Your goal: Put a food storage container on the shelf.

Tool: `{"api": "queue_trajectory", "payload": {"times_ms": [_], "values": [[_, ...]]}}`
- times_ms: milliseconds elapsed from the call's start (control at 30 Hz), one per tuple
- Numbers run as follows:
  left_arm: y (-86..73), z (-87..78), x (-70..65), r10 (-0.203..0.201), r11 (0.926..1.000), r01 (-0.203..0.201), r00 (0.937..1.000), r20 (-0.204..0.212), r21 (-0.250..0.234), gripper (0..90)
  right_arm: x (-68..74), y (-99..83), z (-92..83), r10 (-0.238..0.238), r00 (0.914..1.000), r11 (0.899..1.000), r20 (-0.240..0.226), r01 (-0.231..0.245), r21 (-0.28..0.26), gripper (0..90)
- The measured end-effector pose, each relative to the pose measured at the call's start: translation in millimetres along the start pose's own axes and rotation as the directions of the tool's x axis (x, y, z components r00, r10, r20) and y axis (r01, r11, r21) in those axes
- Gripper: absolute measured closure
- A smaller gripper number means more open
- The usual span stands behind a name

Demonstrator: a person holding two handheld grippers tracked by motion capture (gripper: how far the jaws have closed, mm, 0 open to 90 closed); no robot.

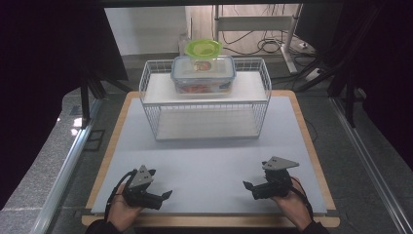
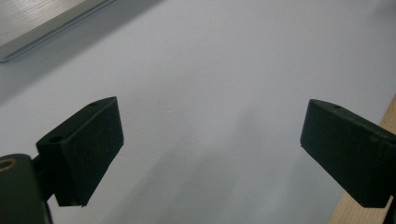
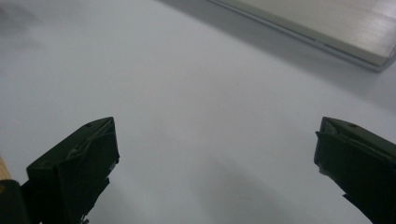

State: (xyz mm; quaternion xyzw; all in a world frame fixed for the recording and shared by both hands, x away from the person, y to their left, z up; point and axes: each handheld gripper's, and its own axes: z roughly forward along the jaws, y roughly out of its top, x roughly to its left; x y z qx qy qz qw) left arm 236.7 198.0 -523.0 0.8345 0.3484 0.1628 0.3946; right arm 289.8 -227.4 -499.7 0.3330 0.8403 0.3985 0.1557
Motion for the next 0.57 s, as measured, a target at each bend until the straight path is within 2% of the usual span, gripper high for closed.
{"api": "queue_trajectory", "payload": {"times_ms": [433, 567], "values": [[-0.3, 1.5, -0.3, 0.01, 0.9999, -0.01, 0.9999, -0.006, 0.004, 5.3, -5.7, -18.2, -1.6, 0.025, 0.9996, 0.997, 0.011, -0.026, 0.077, 0.0], [0.2, 1.9, -0.4, 0.011, 0.9999, -0.011, 0.9999, -0.007, 0.001, 5.4, -6.8, -19.5, -1.3, 0.031, 0.9994, 0.996, 0.013, -0.032, 0.081, 0.0]]}}
